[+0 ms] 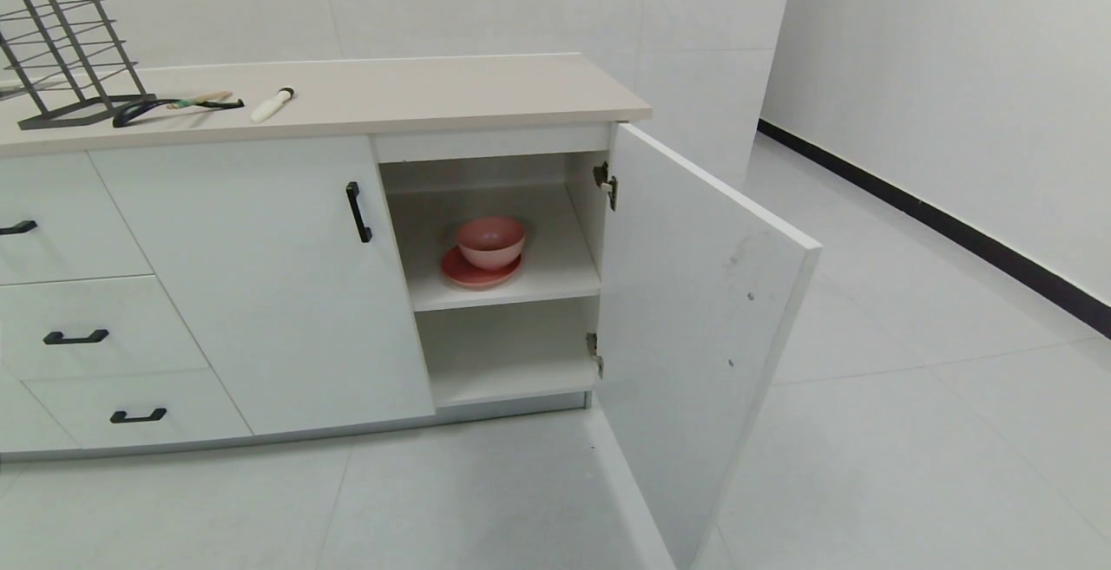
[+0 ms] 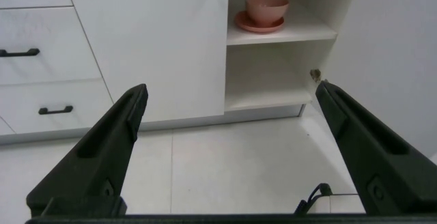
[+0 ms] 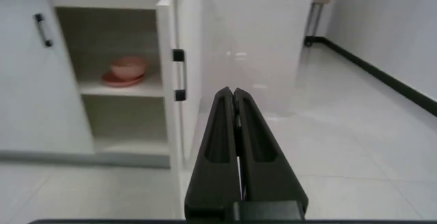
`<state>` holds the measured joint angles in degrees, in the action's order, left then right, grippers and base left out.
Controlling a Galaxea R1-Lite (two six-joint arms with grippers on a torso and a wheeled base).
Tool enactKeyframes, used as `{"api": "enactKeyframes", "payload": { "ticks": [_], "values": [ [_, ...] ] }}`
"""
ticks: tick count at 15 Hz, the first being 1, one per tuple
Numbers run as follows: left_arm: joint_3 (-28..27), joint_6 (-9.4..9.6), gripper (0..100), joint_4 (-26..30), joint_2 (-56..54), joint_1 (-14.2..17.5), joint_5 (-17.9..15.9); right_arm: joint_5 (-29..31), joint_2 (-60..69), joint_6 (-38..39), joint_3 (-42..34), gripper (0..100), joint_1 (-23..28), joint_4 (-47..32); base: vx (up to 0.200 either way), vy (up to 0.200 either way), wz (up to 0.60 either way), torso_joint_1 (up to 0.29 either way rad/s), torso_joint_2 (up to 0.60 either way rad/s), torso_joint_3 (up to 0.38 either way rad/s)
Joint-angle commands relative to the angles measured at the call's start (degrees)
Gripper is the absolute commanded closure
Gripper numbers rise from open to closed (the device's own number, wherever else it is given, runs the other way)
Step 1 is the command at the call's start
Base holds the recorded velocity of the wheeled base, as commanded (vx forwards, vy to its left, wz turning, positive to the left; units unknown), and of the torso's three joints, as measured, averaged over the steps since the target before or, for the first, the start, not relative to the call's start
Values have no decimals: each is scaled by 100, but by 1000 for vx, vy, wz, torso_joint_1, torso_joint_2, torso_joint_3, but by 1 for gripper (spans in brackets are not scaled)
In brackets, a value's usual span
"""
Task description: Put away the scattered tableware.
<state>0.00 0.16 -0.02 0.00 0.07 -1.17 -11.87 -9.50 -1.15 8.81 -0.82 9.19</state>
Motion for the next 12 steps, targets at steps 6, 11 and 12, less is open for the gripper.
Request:
{"api": "enactKeyframes", "payload": {
  "ticks": [6,11,12],
  "values": [
    [0,11,0,2,0,1,-6,-693,-3445,-527,1043,100,-208,839,0,0,0,0,0,0],
    [0,11,0,2,0,1,-6,-702,-5036,-553,973,100,-384,2553,0,0,0,0,0,0],
    [0,2,0,2,0,1,-6,-702,-5378,-562,973,100,-402,2886,0,0,0,0,0,0]
  ]
}}
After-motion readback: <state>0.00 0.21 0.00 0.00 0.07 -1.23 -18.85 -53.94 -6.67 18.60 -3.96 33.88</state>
